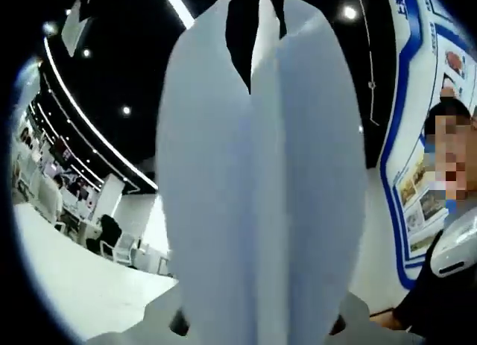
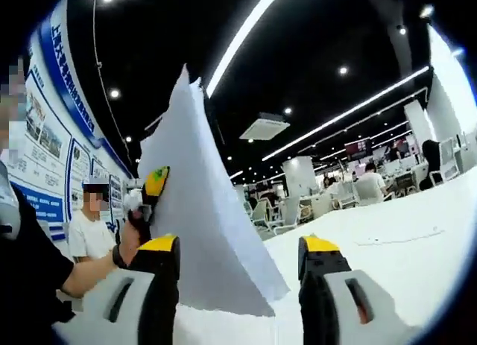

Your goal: Organize the stack of printing papers by aligning and flattening the scattered papers on the table

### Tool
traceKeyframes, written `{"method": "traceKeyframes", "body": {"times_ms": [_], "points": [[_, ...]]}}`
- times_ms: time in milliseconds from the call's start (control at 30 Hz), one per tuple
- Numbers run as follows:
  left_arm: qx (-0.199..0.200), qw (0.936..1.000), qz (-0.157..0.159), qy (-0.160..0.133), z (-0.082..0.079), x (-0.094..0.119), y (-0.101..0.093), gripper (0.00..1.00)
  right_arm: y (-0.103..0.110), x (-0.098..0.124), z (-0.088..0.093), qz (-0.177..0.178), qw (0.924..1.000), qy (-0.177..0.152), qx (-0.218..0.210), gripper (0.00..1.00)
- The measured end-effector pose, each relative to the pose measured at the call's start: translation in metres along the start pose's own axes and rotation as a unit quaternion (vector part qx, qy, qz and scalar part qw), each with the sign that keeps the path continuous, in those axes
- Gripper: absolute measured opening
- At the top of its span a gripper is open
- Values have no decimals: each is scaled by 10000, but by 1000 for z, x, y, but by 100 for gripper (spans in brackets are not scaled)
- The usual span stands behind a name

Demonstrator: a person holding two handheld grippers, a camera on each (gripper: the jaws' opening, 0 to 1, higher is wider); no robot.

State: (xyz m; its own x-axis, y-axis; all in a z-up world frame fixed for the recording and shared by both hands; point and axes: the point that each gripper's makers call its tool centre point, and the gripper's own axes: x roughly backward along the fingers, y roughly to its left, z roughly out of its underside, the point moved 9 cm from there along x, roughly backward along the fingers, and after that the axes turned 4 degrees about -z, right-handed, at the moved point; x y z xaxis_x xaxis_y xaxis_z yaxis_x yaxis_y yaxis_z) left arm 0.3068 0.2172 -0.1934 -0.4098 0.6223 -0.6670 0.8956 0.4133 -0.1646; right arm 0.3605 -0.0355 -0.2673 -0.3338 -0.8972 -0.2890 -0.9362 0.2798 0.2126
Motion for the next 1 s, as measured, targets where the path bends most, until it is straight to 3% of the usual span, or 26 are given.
{"method": "traceKeyframes", "body": {"times_ms": [100, 167, 200, 333, 400, 467, 533, 633, 700, 767, 1000], "points": [[378, 9980, 209, -452, -7, -1, -8, 6, 10, -5, 2, -391, 9966, -438, -571, 77], [617, 9947, 252, -785, -9, -2, -12, 6, 17, -9, 3, -678, 9916, -601, -927, 76], [766, 9906, 287, -1096, -9, -2, -13, 6, 20, -10, 4, -812, 9886, -633, -1103, 72], [1134, 9789, 181, -1690, -4, -2, -12, 6, 40, -17, 2, -1259, 9794, -763, -1385, 53], [1098, 9790, 115, -1714, 0, -1, -10, 6, 48, -18, -1, -1430, 9758, -825, -1434, 35], [1029, 9790, 34, -1757, 4, -1, -10, 6, 53, -16, -3, -1477, 9754, -827, -1415, 9], [1004, 9773, -47, -1864, 7, 1, -7, 6, 53, -16, -6, -1431, 9759, -822, -1426, 5], [738, 9834, -275, -1635, 12, 2, -5, 6, 53, -10, -9, -1322, 9764, -765, -1528, 0], [360, 9896, -466, -1314, 15, 5, -3, 6, 47, -5, -12, -898, 9875, -591, -1149, 0], [61, 9935, -554, -995, 15, 10, -2, 7, 43, -1, -15, -759, 9910, -452, -1010, 0], [-213, 9977, -481, -424, -12, 41, 7, 11, 13, 31, -42, -249, 9990, 18, -371, 0]]}}
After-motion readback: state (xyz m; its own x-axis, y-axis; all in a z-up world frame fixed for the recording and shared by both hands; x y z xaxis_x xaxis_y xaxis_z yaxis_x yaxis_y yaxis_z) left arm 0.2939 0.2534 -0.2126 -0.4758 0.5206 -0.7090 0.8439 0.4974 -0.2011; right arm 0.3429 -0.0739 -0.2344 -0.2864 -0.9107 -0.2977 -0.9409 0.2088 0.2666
